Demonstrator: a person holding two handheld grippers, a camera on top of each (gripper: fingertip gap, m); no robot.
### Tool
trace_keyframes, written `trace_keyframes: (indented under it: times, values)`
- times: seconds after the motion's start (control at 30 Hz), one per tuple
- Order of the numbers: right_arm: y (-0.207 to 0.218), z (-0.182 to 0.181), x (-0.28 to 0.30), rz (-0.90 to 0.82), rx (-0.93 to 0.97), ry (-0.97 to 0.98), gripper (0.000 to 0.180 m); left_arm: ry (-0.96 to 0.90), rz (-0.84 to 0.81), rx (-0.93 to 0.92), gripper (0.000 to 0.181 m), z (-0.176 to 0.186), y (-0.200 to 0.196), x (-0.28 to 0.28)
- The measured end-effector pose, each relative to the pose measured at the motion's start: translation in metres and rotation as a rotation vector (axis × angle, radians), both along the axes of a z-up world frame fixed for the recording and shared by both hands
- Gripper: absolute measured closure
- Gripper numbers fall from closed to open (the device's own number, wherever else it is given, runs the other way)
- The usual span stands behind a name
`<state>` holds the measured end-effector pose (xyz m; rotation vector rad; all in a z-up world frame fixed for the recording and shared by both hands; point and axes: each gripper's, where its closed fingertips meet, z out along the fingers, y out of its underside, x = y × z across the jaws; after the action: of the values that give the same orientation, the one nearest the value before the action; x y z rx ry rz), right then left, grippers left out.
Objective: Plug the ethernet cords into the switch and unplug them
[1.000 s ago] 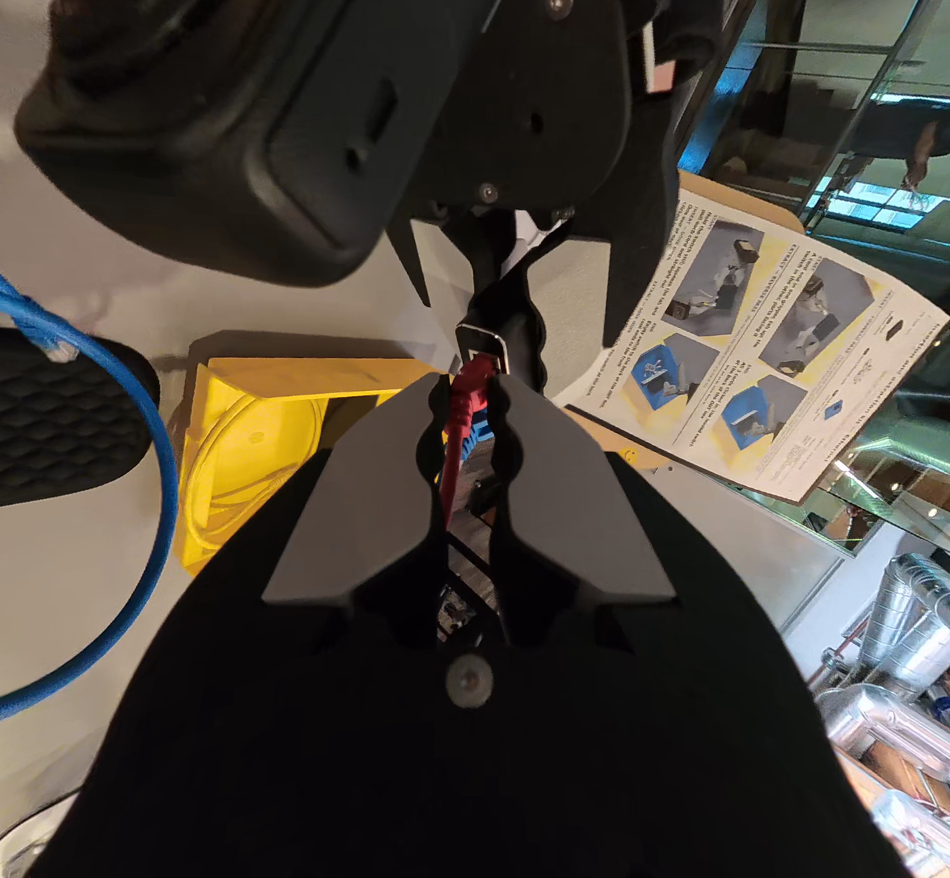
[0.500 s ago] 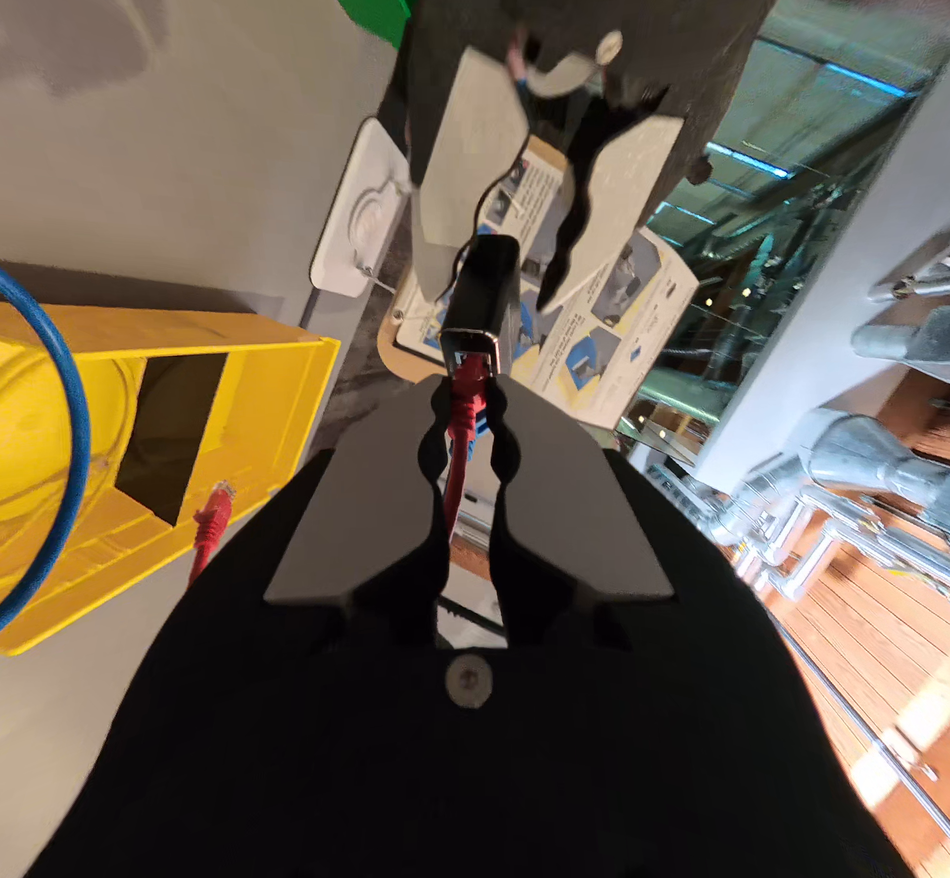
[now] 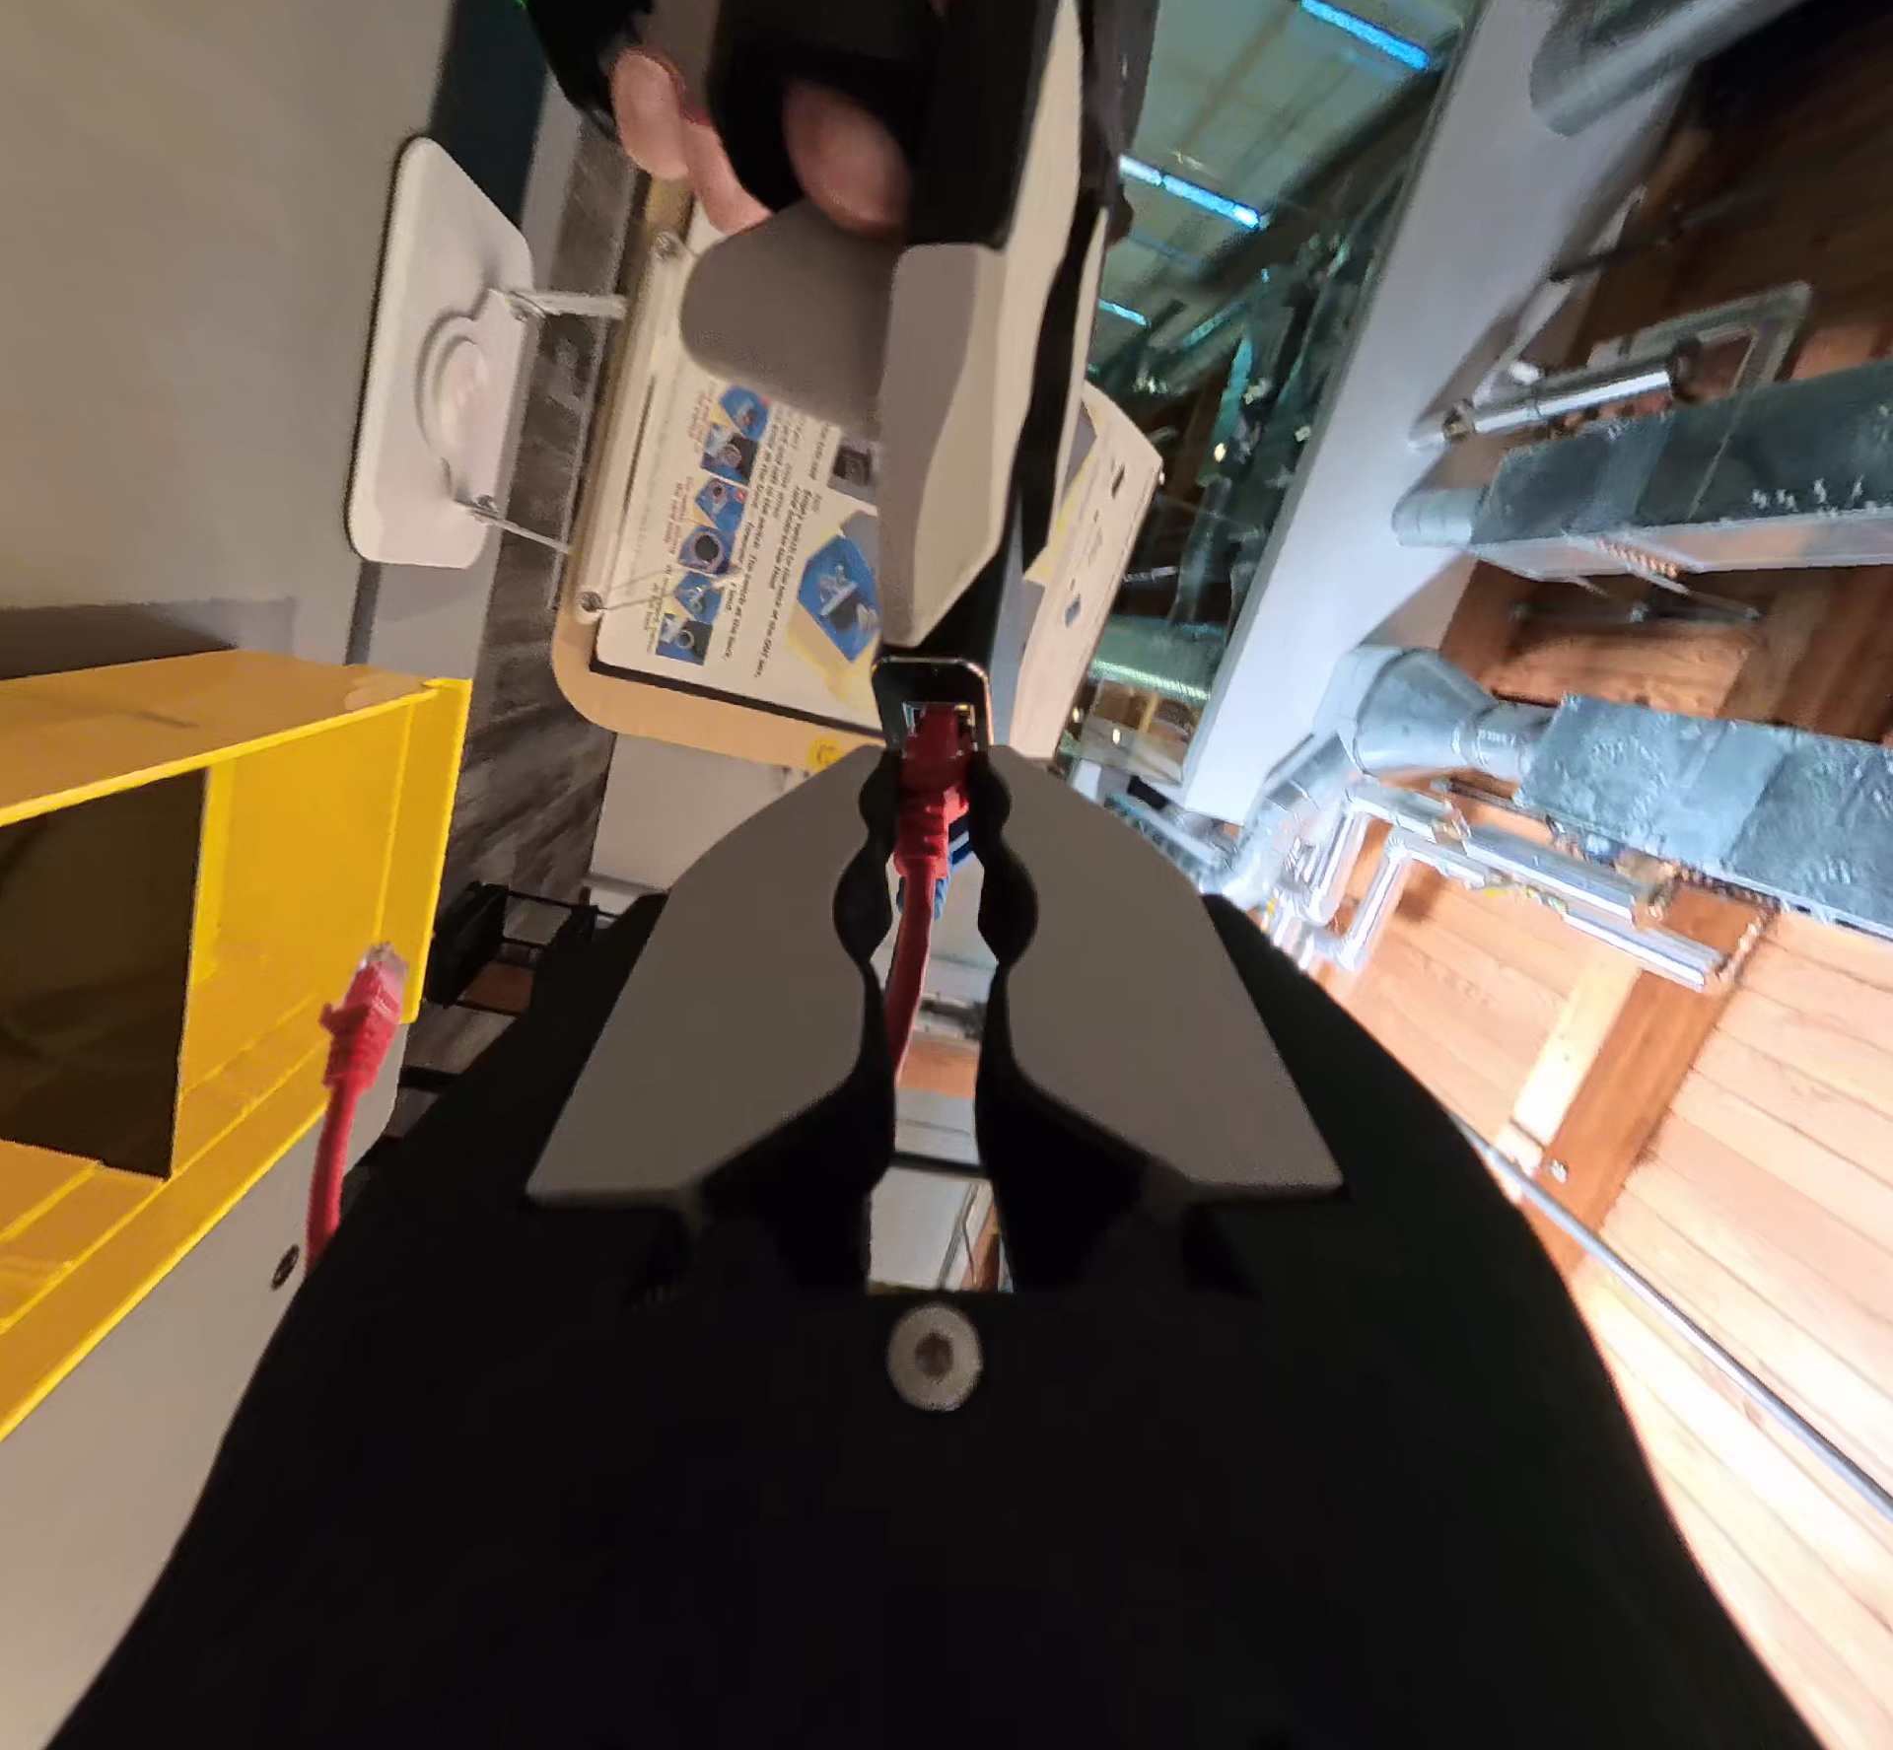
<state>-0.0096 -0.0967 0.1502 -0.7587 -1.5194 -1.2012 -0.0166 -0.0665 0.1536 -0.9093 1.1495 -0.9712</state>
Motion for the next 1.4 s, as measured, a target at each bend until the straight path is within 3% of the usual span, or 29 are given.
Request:
trace_keyframes:
  times: [0.13, 0.2, 0.33, 0.6, 0.67, 0.73, 0.83, 1.03, 1.13, 1.4]
  values:
    - [0.008, 0.001, 0.0, -0.058, 0.046, 0.039, 0.166, 0.017, 0.097, 0.012, 0.096, 0.004, 0.0, 0.003]
    - [0.013, -0.004, 0.0, -0.081, 0.056, 0.047, 0.166, 0.006, 0.122, 0.034, 0.11, 0.005, -0.001, 0.004]
    - [0.018, -0.02, 0.0, -0.078, 0.039, 0.031, 0.166, 0.093, 0.127, 0.082, 0.111, -0.012, 0.003, 0.009]
    - [0.0, -0.029, -0.01, 0.041, 0.001, -0.015, 0.166, 0.126, -0.085, 0.075, 0.079, -0.03, -0.01, 0.011]
    - [-0.008, -0.037, -0.015, 0.093, -0.038, -0.057, 0.166, 0.076, -0.146, 0.113, 0.082, -0.024, -0.023, 0.009]
    - [-0.018, -0.043, -0.02, 0.154, -0.075, -0.064, 0.167, 0.126, -0.246, 0.173, 0.099, -0.034, -0.04, 0.004]
    - [-0.037, -0.054, -0.027, 0.256, -0.148, -0.111, 0.166, 0.226, -0.388, 0.181, 0.104, -0.052, -0.06, -0.005]
    - [-0.052, -0.054, -0.027, 0.313, -0.138, -0.14, 0.166, 0.3, -0.495, 0.136, 0.097, -0.063, -0.078, -0.006]
    - [-0.053, -0.053, -0.023, 0.313, -0.121, -0.135, 0.166, 0.368, -0.476, 0.15, 0.107, -0.07, -0.078, -0.005]
    - [-0.042, -0.059, -0.007, 0.321, -0.119, -0.034, 0.166, 0.356, -0.352, 0.149, 0.107, -0.069, -0.066, 0.014]
